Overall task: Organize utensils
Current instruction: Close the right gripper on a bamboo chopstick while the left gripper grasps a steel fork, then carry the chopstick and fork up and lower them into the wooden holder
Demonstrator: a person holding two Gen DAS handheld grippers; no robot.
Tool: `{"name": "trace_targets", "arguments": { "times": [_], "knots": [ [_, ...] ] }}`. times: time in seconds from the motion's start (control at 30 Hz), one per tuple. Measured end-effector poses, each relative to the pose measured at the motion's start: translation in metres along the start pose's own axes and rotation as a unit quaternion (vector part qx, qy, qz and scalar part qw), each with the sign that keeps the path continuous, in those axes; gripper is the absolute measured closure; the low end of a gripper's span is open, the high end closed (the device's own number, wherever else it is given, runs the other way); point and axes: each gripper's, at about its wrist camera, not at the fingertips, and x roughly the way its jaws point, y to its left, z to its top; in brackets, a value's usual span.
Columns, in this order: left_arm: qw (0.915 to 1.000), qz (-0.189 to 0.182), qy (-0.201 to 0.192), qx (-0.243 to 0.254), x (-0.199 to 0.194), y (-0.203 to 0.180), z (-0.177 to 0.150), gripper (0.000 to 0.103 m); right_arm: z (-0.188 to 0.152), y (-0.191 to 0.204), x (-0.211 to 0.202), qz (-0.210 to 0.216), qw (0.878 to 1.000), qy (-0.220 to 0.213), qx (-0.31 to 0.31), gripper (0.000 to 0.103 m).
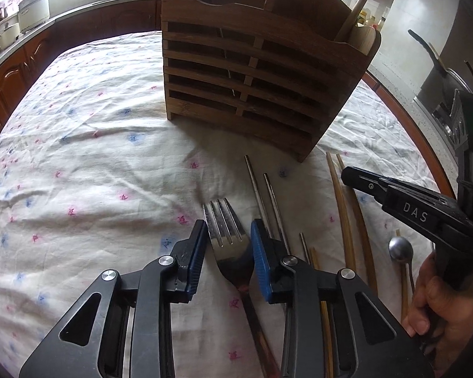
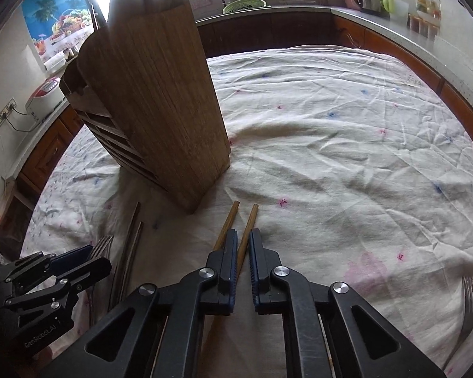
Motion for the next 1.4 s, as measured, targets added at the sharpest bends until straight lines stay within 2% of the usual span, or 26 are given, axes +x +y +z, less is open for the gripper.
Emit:
{"name": "trace_targets", "arguments": {
  "times": [0.13, 0.33, 0.7, 1.0, 1.4],
  "knots": [
    [0.9998, -0.013, -0.005, -0.014, -0.013, 0.008, -0.003, 0.079, -0.004, -0.004, -0.023, 0.028, 0.999, -0.021, 0.022, 0.098],
    [0.9989, -0.02, -0.04, -0.011, -0.053, 0.012, -0.005, 0.081, -0.008, -0.004, -0.067, 0.061, 0.996, -0.06, 0.037, 0.098],
    [0.9945, -0.031, -0.1, -0.004, -0.122, 0.01, -0.016, 0.082, -0.012, 0.014, -0.129, 0.08, 0.99, -0.116, 0.029, 0.098],
    [0.9903, -0.034, -0.134, -0.009, -0.155, 0.013, -0.024, 0.083, -0.015, 0.025, -0.156, 0.089, 0.985, -0.149, 0.023, 0.098],
    [0.987, -0.037, -0.156, -0.015, -0.172, 0.017, -0.025, 0.083, -0.017, 0.031, -0.178, 0.091, 0.98, -0.179, 0.016, 0.098]
  ]
}}
